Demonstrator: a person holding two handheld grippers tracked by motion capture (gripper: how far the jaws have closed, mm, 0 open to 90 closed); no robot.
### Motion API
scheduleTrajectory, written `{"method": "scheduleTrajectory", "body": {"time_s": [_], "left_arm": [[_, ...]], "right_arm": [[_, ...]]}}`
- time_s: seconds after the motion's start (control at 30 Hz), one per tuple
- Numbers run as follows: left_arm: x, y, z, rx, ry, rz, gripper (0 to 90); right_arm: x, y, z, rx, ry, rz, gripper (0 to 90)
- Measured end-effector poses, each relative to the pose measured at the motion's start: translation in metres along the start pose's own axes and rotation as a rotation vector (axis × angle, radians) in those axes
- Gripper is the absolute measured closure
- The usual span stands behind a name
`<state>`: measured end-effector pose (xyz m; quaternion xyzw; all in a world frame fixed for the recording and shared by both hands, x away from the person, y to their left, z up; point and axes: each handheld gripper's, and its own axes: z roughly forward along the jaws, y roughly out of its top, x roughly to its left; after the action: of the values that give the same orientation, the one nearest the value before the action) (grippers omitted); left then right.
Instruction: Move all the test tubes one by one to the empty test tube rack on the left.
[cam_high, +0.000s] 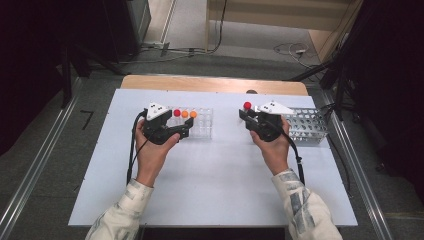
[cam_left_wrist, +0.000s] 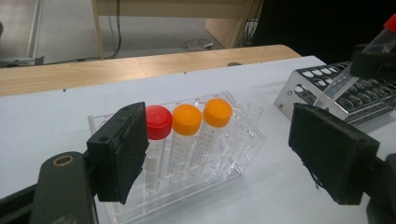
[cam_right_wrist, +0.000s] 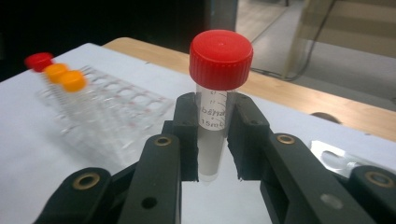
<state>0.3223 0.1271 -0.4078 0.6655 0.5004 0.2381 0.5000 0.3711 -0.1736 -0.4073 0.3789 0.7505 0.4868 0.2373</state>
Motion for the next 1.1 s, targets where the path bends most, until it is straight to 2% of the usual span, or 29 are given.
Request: {"method": "scheduleTrajectory", "body": {"time_s": [0.4,0.7,0.77,0.9,1.1], "left_arm": [[-0.018,0.0,-0.002,-0.011,-0.053,0.025,22.2],[-0.036,-0.007,0.005,0.02,-0.109,0.084,26.4],[-0.039,-0.008,0.006,0.021,-0.119,0.099,30.3],[-0.042,-0.012,0.007,0.018,-0.133,0.137,44.4],[-0.045,-0.014,0.009,0.035,-0.141,0.17,54.7]], "right_arm": [[0.042,-0.017,0.016,0.056,0.11,-0.038,71.4],[0.075,-0.028,0.034,0.108,0.191,-0.078,71.4],[0.082,-0.028,0.037,0.112,0.201,-0.084,71.4],[0.091,-0.026,0.039,0.113,0.221,-0.102,71.4],[0.097,-0.022,0.041,0.113,0.234,-0.112,71.4]]}}
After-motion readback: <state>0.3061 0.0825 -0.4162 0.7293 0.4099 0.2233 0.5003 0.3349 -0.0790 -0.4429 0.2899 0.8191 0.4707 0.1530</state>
